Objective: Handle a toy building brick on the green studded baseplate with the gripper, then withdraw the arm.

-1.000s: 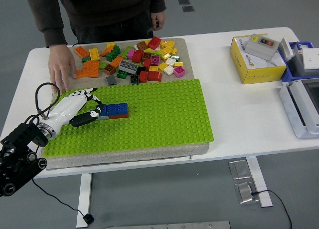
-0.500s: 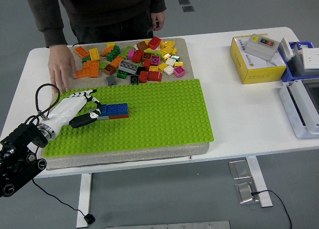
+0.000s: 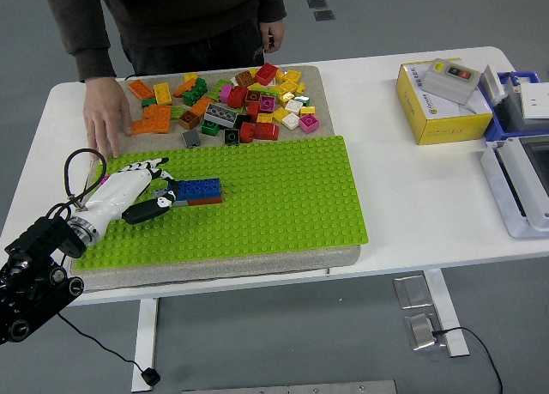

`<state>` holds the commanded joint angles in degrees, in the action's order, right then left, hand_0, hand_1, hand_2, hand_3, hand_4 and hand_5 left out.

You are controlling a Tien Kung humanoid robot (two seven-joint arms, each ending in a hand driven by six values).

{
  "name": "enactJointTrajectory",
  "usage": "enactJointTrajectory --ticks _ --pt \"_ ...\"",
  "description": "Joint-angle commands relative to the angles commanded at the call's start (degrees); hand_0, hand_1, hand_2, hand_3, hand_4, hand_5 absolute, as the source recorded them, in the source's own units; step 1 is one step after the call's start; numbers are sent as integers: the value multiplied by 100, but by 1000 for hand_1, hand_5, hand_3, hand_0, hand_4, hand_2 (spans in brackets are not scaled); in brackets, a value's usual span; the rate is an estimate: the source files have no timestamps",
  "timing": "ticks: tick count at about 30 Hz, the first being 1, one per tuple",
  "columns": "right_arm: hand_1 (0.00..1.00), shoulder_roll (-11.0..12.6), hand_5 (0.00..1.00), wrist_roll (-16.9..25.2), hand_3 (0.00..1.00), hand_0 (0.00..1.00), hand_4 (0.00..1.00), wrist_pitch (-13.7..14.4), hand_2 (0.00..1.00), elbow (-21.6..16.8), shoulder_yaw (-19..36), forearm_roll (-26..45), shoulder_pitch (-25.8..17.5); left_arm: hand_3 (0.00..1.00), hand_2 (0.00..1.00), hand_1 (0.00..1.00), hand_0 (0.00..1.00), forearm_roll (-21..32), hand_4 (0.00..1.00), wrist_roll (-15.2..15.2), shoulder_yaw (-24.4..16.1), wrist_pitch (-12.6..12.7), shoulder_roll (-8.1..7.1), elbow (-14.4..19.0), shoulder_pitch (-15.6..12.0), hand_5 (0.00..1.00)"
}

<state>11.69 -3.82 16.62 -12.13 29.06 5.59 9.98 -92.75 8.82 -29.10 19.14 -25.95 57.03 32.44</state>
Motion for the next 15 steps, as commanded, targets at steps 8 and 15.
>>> enactJointTrajectory --ticks 8,15 --pt "448 -1 998 0 621 591 608 4 661 1 15 -25 -12 632 998 998 998 -51 478 -79 18 15 37 30 -45 875" --pt "448 -10 998 -2 620 590 607 8 660 3 31 -47 -29 632 998 998 998 -48 477 -94 -5 52 64 -13 -96 872"
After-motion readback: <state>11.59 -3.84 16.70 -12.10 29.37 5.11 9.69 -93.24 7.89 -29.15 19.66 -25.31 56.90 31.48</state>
